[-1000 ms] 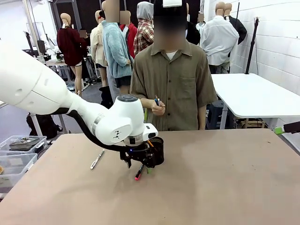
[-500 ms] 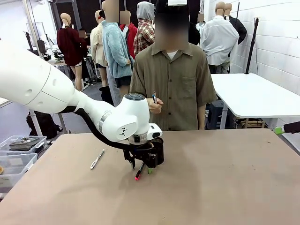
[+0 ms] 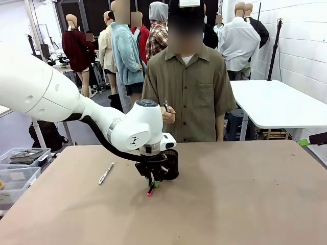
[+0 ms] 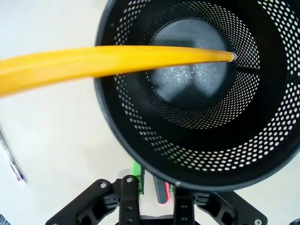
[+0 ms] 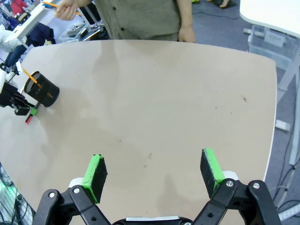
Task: Place the pens into the pen holder.
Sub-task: Pick up a writing instrument from the table and place it into the Pen holder.
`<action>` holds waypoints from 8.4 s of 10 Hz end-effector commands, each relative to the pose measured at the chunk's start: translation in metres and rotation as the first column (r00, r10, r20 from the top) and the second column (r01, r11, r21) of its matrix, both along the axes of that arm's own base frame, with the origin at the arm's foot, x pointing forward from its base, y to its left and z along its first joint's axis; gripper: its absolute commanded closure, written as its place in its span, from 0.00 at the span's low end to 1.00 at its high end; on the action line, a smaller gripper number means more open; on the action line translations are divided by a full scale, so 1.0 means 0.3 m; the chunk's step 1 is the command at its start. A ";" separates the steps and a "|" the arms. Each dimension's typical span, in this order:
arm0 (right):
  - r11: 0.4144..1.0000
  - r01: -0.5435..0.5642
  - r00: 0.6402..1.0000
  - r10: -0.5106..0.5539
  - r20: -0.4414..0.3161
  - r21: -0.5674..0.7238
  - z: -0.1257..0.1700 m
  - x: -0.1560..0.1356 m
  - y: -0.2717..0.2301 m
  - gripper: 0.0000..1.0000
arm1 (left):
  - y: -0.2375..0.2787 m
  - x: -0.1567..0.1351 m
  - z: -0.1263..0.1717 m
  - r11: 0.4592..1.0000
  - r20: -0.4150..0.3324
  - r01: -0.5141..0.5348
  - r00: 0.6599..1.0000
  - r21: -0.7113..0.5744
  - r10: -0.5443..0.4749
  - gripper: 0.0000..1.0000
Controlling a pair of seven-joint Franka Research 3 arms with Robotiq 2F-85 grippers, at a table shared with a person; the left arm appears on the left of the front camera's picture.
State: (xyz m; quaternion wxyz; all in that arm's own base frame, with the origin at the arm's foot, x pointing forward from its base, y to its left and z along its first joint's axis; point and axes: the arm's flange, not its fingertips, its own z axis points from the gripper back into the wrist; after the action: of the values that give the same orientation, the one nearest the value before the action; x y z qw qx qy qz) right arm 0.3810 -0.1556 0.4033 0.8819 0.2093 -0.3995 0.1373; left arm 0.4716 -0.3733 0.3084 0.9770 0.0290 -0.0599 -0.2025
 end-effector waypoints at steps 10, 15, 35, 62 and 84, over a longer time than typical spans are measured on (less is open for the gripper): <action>1.000 -0.005 1.000 0.005 -0.007 -0.011 -0.007 0.000 -0.001 0.00 | 0.249 -0.136 0.176 0.999 0.183 0.020 0.983 -0.029 -0.014 1.00; 1.000 -0.005 1.000 0.005 -0.007 -0.011 -0.007 0.000 -0.001 0.00 | 0.406 -0.171 0.267 0.946 0.271 0.233 0.948 -0.226 -0.169 1.00; 1.000 -0.005 1.000 0.005 -0.007 -0.011 -0.007 0.000 -0.001 0.00 | 1.251 -0.419 0.485 0.561 0.549 0.694 0.712 -0.451 -0.439 1.00; 1.000 -0.005 1.000 0.005 -0.007 -0.011 -0.007 0.000 -0.001 0.00 | 0.397 0.273 0.233 -0.222 0.950 0.950 0.158 -0.221 -0.269 1.00; 1.000 -0.005 1.000 0.005 -0.007 -0.011 -0.007 0.000 -0.001 0.00 | 0.313 0.290 0.157 -0.193 0.898 0.925 0.242 -0.329 -0.368 0.00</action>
State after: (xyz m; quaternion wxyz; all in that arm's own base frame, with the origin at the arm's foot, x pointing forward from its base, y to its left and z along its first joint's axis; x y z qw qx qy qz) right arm 0.3814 -0.1552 0.4028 0.8816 0.2105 -0.3994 0.1376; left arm 0.5787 -0.2895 0.3410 0.4290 -0.5056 -0.4196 -0.6200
